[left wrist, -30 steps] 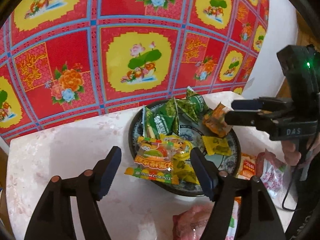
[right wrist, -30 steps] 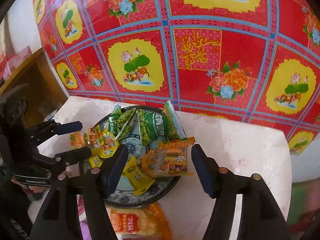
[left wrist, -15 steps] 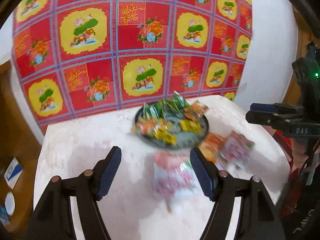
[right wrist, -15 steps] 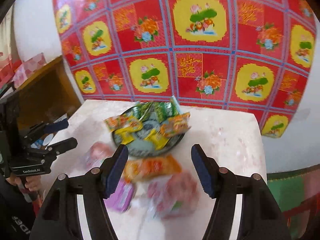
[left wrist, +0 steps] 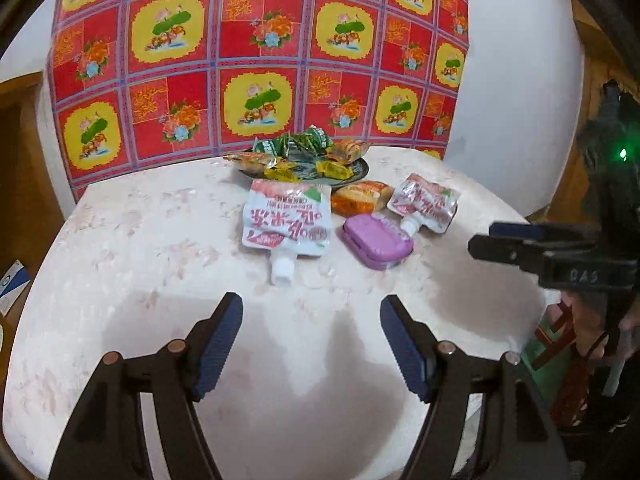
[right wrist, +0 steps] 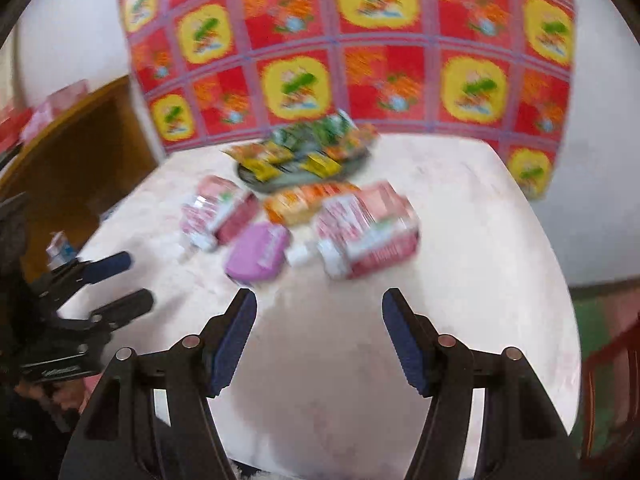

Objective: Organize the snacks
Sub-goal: 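Withdraw the right tool from the plate toward the remaining snacks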

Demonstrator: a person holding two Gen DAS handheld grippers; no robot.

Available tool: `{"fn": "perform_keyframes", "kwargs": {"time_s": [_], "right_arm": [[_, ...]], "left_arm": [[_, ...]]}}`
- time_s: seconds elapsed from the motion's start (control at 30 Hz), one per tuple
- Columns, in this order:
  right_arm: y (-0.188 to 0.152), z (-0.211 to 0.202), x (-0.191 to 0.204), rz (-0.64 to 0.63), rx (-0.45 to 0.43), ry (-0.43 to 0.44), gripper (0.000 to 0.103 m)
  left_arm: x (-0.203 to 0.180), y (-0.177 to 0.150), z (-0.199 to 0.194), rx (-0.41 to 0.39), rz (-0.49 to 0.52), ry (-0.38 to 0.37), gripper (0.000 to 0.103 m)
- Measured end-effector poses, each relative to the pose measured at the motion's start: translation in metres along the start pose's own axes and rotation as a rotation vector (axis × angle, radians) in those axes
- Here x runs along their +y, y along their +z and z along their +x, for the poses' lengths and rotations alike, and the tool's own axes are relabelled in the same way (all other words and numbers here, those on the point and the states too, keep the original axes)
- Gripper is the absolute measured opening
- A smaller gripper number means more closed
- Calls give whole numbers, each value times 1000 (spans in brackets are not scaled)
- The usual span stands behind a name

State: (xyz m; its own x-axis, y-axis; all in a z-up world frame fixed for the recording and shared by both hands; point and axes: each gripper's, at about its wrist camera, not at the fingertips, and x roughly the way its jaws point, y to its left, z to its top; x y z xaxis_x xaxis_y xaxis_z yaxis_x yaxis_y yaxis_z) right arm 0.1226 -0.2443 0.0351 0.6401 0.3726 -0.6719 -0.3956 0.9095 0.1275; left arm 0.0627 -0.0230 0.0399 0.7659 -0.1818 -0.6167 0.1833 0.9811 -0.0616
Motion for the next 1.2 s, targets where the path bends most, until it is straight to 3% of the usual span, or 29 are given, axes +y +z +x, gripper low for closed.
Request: {"fn": "perform_keyframes", "kwargs": {"time_s": [0.1, 0.23, 0.43, 0.6, 0.8, 1.07, 1.13, 1.2], "right_arm": [[-14, 10, -6, 47, 28, -12, 67], [-21, 11, -2, 26, -13, -83, 67], [-17, 18, -3, 53, -29, -94, 67], [-16, 22, 2, 37, -39, -111, 71], [-20, 25, 7, -2, -47, -139, 72], [-13, 23, 3, 49, 2, -103, 72], [-9, 19, 3, 68, -15, -106, 72], [-3, 15, 5, 63, -63, -146, 84]], "left_arm": [[-2, -7, 1, -10, 2, -5, 75], [-3, -13, 10, 7, 17, 12, 75], [1, -13, 14, 24, 28, -16, 76], [17, 11, 22, 70, -32, -79, 76], [36, 48, 57, 145, -83, -60, 78], [26, 73, 74, 82, -56, -9, 78], [24, 72, 81, 110, -62, -54, 78], [25, 70, 85, 128, -74, -79, 78]]}}
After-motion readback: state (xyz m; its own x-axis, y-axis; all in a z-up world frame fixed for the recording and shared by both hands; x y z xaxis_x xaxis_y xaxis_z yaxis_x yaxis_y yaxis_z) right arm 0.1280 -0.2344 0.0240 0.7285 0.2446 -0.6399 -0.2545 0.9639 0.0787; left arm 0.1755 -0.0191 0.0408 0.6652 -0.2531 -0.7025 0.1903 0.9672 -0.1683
